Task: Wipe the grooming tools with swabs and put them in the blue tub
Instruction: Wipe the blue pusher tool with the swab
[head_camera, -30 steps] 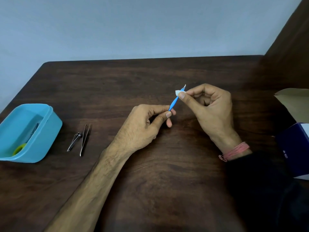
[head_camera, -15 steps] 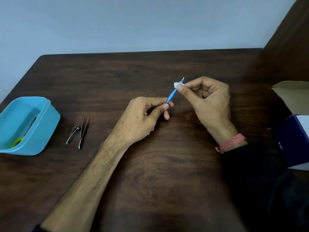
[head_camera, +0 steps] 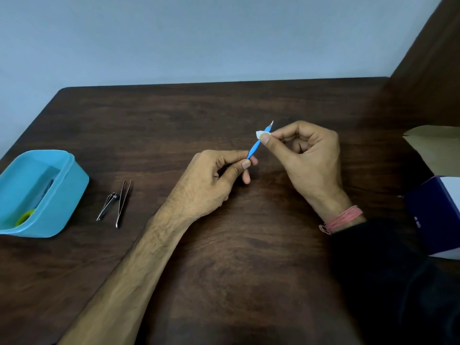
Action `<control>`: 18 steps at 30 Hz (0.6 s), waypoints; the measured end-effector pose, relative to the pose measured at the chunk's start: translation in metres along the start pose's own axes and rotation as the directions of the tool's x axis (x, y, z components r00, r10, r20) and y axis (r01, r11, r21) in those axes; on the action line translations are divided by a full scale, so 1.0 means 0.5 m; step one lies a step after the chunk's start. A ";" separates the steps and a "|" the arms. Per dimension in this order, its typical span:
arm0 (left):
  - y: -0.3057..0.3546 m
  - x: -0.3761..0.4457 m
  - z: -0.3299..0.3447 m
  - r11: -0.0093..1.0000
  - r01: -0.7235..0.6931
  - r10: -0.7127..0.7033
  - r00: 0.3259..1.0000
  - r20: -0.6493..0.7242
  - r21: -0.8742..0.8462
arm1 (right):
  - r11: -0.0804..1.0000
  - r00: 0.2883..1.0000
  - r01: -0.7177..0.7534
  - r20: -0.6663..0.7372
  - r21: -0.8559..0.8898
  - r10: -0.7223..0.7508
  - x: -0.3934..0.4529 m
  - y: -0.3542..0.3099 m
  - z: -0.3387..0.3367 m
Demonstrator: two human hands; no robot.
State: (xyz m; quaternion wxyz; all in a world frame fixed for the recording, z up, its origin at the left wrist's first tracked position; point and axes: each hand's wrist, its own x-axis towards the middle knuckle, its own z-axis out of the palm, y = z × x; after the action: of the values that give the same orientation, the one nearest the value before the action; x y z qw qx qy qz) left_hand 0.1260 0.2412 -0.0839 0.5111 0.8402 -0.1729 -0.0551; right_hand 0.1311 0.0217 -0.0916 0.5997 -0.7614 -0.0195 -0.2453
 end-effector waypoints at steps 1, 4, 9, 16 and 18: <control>0.001 0.000 0.000 1.000 0.000 0.000 1.000 0.000 -0.004 | 1.000 1.000 0.003 -0.001 -0.007 -0.003 0.000 0.000 0.000; 0.000 0.000 0.002 1.000 -0.007 0.007 1.000 -0.003 0.007 | 1.000 0.998 -0.010 -0.054 0.004 0.010 0.004 0.002 0.001; -0.001 -0.001 0.002 0.997 -0.033 0.033 0.999 0.006 0.075 | 0.992 0.990 -0.064 -0.116 0.112 0.077 0.014 0.005 -0.002; 0.001 -0.002 0.000 0.998 -0.030 0.030 1.000 0.008 0.052 | 0.984 0.990 -0.091 -0.095 0.151 0.106 0.017 0.005 -0.003; 0.001 -0.002 0.002 0.999 -0.027 0.027 1.000 0.005 0.042 | 0.983 0.992 -0.106 -0.056 0.149 0.115 0.016 0.005 -0.003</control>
State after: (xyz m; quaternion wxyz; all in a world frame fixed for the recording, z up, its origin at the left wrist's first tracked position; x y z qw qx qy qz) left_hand 0.1247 0.2405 -0.0838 0.4936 0.8483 -0.1863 -0.0462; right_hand 0.1386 0.0177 -0.0906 0.6668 -0.7072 0.0242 -0.2337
